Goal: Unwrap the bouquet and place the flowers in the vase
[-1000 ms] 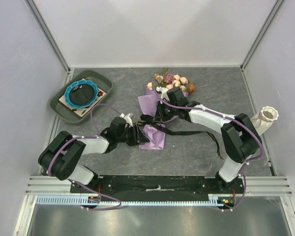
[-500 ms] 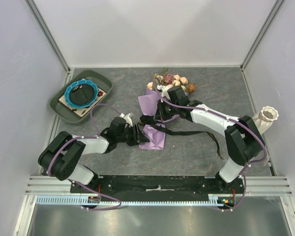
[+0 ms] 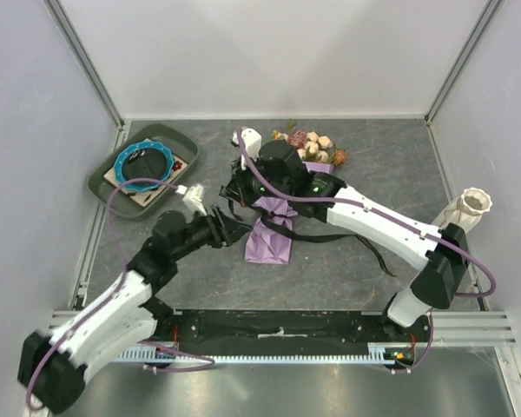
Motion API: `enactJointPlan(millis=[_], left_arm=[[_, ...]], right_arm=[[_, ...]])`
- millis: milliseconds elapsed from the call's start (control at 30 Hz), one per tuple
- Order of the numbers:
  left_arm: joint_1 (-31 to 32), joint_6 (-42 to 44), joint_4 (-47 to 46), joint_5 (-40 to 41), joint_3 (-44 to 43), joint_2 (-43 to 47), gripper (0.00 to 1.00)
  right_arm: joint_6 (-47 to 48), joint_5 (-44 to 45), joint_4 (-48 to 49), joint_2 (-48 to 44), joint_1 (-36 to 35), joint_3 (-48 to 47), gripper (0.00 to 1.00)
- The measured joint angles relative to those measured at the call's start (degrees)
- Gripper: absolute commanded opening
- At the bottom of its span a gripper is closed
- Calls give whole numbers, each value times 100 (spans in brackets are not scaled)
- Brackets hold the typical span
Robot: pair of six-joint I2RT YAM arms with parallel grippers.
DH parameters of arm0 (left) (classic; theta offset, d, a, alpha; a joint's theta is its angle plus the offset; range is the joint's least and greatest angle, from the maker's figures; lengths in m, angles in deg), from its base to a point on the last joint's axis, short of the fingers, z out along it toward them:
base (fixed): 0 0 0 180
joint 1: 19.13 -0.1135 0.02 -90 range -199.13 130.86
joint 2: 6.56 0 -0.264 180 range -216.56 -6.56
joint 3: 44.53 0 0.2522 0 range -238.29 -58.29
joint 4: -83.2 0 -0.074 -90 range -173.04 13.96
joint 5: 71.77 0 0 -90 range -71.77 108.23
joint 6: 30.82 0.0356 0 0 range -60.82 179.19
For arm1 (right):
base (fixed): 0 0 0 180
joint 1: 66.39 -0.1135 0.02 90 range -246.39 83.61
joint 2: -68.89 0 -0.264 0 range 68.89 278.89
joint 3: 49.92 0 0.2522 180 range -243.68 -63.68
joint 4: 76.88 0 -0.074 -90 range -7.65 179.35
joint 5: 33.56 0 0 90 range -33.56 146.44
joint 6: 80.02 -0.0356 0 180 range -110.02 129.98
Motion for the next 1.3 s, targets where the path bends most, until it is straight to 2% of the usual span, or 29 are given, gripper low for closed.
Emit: enactJointPlan(millis=[200, 400, 467, 500, 533, 600, 667, 833, 933, 1033, 1100, 1200, 1300], left_arm=[[0, 555, 1803, 1038, -1198, 1786, 57], [0, 922, 3010, 2024, -1965, 3191, 56], [0, 988, 3224, 2208, -2109, 3416, 56], [0, 1014, 3340, 2315, -2177, 3506, 56], [0, 1045, 3447, 2396, -2234, 3574, 56], [0, 1086, 3626, 2531, -2308, 3624, 56], [0, 1091, 3773, 2614, -2337, 3589, 57], [-2, 1088, 3904, 2496, -2339, 3005, 63], [0, 1082, 3858, 2236, -2334, 2343, 73], [-2, 1051, 3698, 1801, -2334, 1469, 75], [-9, 1038, 3556, 1447, -2374, 739, 75], [-146, 881, 3381, 859, -2422, -330, 75], [-505, 385, 2959, 365, -2135, -909, 80]], right_arm=[[160, 516, -129, 66, -472, -785, 3], [-358, 96, 533, 535, -605, -861, 2], [-616, -24, 872, 776, -686, -828, 4], [-776, -87, 1075, 894, -737, -776, 27], [-925, -175, 1283, 1019, -796, -704, 39], [-1189, -310, 1545, 1268, -898, -531, 55], [-1272, -361, 1545, 1438, -951, -400, 64], [-1108, -356, 1460, 1071, -673, 817, 74], [-931, -308, 1244, 409, 15, 1722, 78], [-511, -151, 999, -334, 931, 2387, 80], [-188, 85, 863, -713, 1261, 2680, 80], [74, 433, 695, -1187, 1329, 3174, 81], [-413, 844, 638, -1493, 1462, 3755, 81]])
